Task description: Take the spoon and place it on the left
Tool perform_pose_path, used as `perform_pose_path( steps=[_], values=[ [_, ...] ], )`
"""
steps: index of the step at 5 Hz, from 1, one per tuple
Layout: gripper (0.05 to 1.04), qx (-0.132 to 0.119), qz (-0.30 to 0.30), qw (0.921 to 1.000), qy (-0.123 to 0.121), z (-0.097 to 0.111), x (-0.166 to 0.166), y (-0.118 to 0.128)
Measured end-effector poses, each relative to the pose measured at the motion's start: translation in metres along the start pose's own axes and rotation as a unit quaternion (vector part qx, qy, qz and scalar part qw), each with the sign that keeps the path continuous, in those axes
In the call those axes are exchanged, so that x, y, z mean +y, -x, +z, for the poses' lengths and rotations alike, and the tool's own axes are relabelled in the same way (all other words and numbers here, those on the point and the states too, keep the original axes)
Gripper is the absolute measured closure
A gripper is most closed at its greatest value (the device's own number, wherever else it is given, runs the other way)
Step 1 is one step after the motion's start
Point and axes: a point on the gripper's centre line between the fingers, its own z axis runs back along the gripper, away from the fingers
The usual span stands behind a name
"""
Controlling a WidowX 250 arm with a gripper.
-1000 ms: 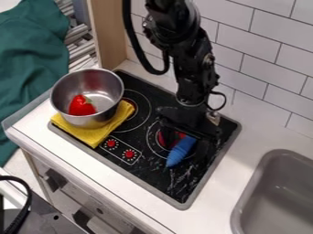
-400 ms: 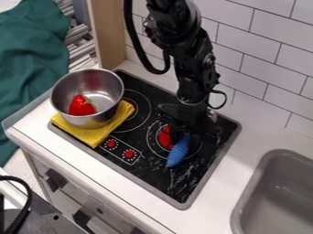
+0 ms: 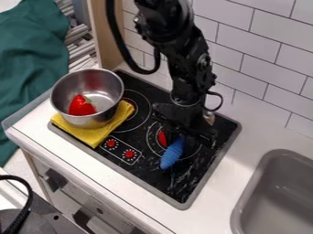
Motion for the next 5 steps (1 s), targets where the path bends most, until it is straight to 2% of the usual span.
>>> perform_pose_path(
  steps=[1,2,4,5],
  values=[
    [0.728,-0.005,0.007,1.0,-0.002,0.004,0.017,0.014],
    [0.728,-0.015,0.038,0.9991,-0.008,0.002,0.042,0.017],
    [0.728,-0.032,0.054,0.9976,-0.027,0.002,0.074,0.016],
    [0.728,-0.035,0.047,0.9977,-0.033,-0.001,0.083,0.023]
  ],
)
